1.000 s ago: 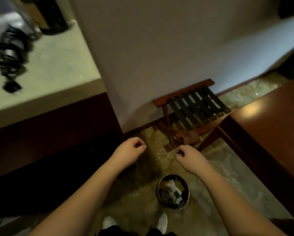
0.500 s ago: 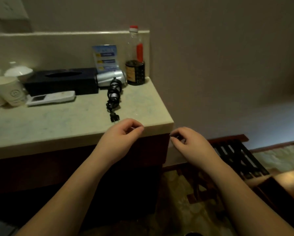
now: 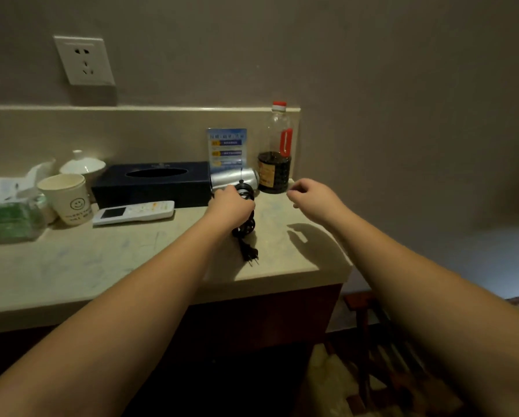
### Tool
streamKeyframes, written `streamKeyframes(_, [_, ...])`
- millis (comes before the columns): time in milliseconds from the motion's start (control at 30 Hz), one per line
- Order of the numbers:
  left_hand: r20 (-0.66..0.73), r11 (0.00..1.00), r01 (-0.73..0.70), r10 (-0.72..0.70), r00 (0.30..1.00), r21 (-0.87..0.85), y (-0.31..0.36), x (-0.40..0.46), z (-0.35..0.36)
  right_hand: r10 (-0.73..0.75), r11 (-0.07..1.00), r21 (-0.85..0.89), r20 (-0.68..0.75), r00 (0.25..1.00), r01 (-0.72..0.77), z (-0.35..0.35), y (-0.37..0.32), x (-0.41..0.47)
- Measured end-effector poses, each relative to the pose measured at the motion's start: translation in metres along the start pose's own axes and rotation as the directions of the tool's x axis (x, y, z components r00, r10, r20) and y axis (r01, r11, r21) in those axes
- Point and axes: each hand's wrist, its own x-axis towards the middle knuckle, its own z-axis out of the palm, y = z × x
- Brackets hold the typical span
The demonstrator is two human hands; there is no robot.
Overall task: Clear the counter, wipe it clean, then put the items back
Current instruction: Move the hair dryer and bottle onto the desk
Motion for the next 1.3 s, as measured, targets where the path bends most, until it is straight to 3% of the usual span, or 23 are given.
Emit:
streamKeyframes(167, [0.072, 0.991, 0.124, -0.127, 0.989, 0.054, -0.002, 0.036, 0.006, 0.153, 0.986, 0.076, -0.064, 0.986, -0.148, 0.001, -0.011, 0.057])
streamKeyframes(367, [0.205, 0.992, 0.085, -0.103, 0.973, 0.094, 0.002, 0.051, 0.003, 0.209, 0.96, 0.221, -0.163, 0.964, -0.171, 0.009, -0.022, 0.111])
streamKeyframes(567, [0.255, 0.993, 0.116, -0.119, 0.96, 0.028, -0.004, 0.058, 0.006, 0.27, 0.906, 0.371, -0.138, 0.953, -0.202, 0.018, -0.022, 0.136])
streamKeyframes(867, [0.239, 0.992, 0.115, -0.124, 0.963, 0.051, -0.001, 0.064, 0.009, 0.232, 0.95, 0.266, -0.259, 0.938, -0.161, 0.02, -0.023, 0.135])
streamKeyframes(1100, [0.249, 0.994, 0.087, -0.068, 0.966, -0.067, 0.013, 0.054, 0.0, 0.197, 0.939, 0.334, -0.324, 0.925, -0.084, -0.001, -0.027, 0.102])
streamKeyframes(1300, [0.135, 0.939, -0.107, 0.158, 0.978, -0.328, 0.022, 0.026, -0.028, 0.192, 0.902, 0.431, -0.443, 0.876, 0.021, -0.06, -0.042, 0.047])
